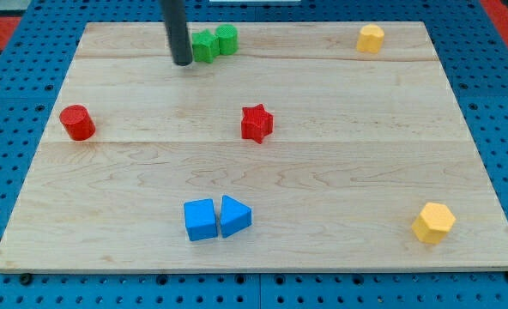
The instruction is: Move the yellow heart to the right of the red star
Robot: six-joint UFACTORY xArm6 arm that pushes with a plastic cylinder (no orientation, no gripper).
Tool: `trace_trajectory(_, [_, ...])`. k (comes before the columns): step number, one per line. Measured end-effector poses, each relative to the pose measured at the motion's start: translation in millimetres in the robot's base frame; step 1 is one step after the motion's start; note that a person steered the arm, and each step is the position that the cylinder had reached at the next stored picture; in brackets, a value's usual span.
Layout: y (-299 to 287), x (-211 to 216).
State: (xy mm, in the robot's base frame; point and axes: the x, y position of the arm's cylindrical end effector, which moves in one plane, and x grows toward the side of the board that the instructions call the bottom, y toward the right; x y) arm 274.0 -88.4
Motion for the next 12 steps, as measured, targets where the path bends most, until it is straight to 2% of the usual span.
trace_trajectory(2, [56.4, 7.4])
trace_trajectory(3, [149.7, -12.4])
trace_trajectory(4, [184.7, -55.3])
trace_trajectory(5, [238.3, -71.1])
trace_trajectory(6, [296.8, -58.7])
trace_trajectory(7, [320.8, -10.2])
trace_trajectory(8, [314.4, 22.2])
trace_trajectory(9, [345.6, -7.3])
trace_trajectory(10, [296.6, -26.4])
trace_trajectory(11, [251.7, -13.9])
trace_trajectory(12, [243.7, 34.2])
